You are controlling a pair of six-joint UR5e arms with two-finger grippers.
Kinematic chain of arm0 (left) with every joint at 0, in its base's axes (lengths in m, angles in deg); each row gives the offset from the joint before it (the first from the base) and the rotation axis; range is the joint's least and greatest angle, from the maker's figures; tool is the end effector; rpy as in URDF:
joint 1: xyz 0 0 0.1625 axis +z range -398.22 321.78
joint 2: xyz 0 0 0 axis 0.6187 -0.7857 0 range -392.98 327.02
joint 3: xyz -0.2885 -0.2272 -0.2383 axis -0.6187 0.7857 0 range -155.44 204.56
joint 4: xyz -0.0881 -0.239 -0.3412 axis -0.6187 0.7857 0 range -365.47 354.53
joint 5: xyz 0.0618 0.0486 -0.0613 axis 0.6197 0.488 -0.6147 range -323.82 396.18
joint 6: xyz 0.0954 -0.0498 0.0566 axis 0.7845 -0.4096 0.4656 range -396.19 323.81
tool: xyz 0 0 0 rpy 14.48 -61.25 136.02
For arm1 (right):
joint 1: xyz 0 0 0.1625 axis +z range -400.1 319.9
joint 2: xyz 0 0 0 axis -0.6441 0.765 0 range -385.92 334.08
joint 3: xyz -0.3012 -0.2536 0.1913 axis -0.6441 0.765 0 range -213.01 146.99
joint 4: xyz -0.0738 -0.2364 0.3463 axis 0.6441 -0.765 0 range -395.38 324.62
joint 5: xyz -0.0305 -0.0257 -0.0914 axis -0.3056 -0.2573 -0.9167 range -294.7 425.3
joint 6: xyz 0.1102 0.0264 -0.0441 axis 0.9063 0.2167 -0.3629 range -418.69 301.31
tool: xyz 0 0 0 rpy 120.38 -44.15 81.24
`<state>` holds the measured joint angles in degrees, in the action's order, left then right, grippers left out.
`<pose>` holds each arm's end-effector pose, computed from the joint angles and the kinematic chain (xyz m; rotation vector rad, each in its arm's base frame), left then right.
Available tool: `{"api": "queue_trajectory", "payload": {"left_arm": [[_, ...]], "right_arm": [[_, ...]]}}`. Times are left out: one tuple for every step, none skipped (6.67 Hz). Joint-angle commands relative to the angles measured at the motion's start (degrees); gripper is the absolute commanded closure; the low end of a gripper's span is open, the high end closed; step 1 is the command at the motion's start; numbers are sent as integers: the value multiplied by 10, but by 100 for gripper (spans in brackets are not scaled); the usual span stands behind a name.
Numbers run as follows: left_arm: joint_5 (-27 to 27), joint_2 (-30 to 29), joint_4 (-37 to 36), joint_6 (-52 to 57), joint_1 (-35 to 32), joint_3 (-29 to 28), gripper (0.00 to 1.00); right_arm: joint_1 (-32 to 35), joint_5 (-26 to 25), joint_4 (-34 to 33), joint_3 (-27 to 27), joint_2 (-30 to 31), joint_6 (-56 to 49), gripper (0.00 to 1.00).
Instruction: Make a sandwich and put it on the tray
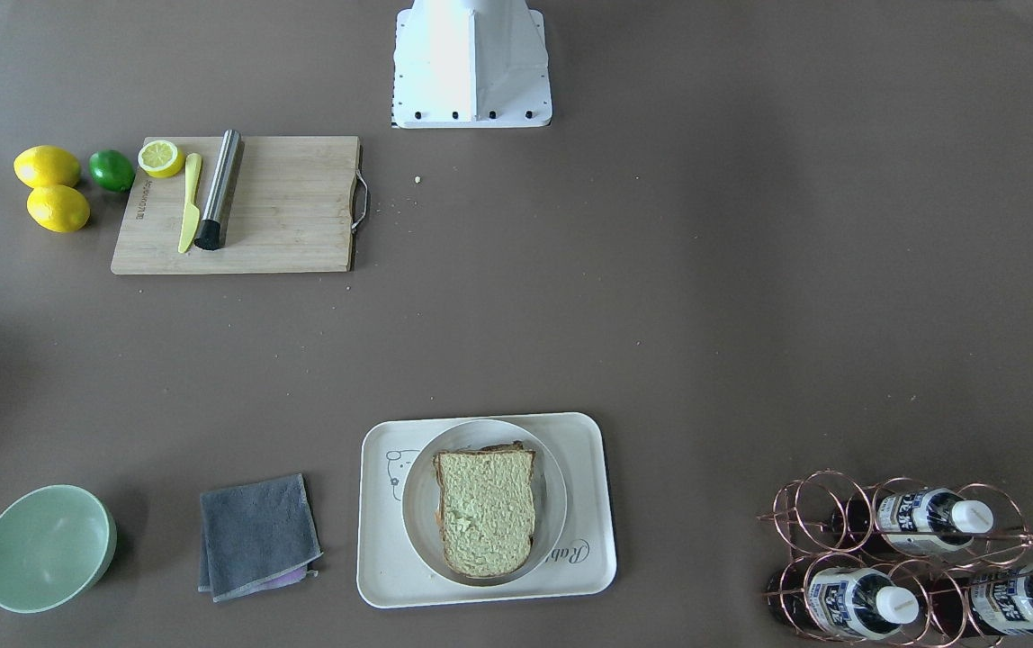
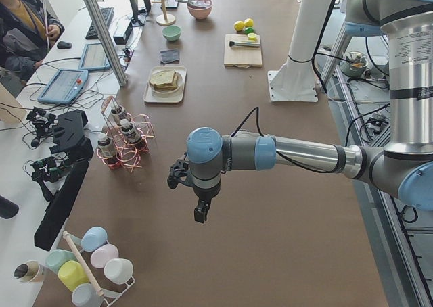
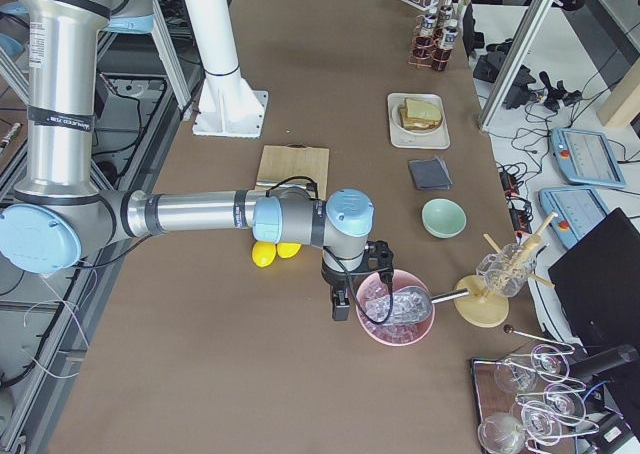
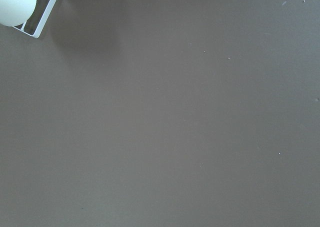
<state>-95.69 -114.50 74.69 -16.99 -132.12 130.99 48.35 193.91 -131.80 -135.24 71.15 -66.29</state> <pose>-0.0815 -0.4281 0.6333 0.1158 0.7242 0.2428 0.0453 -0.4478 0.6578 0.0144 -0.6747 -0.1462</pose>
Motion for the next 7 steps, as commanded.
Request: {"api": "queue_trajectory", "payload": {"left_arm": [[1,1,0,1,0,-1,3],[-1,1,0,1,-1,4,3],[-2,1,0,1,-1,3,3],[-2,1,0,1,-1,5,3],[-2,0,0,0,-1,4,3],[-3,0,1,1,-1,6,3],[-3,0,1,1,-1,4,3]], "right_arm": [[0,5,0,-2,5,4,0],[0,4,-1,-6,5,4,0],[0,3,-1,-7,5,5,0],[1,2,-1,-7,5,5,0],[1,2,-1,-6,5,6,0],[1,2,-1,-6,6,6,0],[1,3,-1,-6,6,6,0]]}}
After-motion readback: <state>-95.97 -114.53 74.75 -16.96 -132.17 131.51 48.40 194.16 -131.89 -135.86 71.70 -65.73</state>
